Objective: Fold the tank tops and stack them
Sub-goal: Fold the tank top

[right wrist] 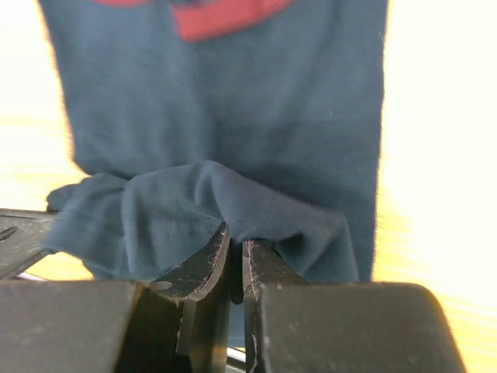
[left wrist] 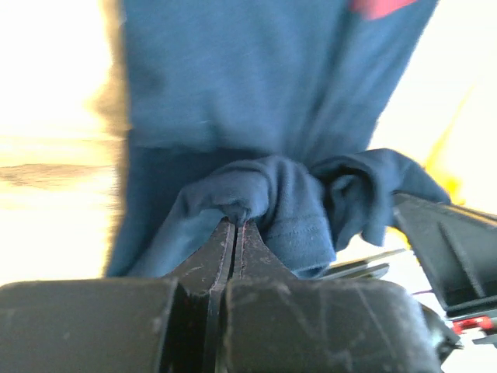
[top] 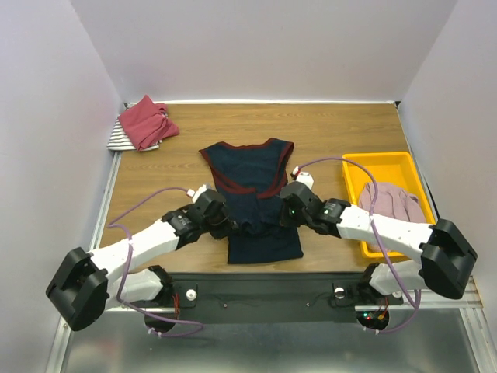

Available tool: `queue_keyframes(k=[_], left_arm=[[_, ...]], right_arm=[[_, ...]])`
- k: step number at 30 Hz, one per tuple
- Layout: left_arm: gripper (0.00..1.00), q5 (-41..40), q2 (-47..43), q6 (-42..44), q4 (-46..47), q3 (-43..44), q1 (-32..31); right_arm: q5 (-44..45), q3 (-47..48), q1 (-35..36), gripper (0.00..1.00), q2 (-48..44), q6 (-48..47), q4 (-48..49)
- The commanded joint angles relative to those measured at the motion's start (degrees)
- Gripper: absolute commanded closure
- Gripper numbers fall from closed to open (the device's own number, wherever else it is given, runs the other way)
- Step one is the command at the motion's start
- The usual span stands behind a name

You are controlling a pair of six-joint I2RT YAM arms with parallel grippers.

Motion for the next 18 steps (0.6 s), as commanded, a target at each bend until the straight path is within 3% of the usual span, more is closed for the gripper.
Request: queue_keyframes(k=[1,8,18], left_arm=[[1.00,-4.99,-1.79,0.54,-5.10,5.45,-0.11],[1.00,-5.08,0.14,2.65,-5.19,8.43,1.64],[1.00,-1.92,4.44,10.47,-2.65,11.51,12.09]], right_arm=[[3.89,5.10,0.05,1.00,-1.55,-0.70,-2.27],[8.46,10.46,0.05,1.00,1.97,-3.42,-3.32],[11.10,16.70,-1.71,0.99,9.95,-6.85,-3.24]])
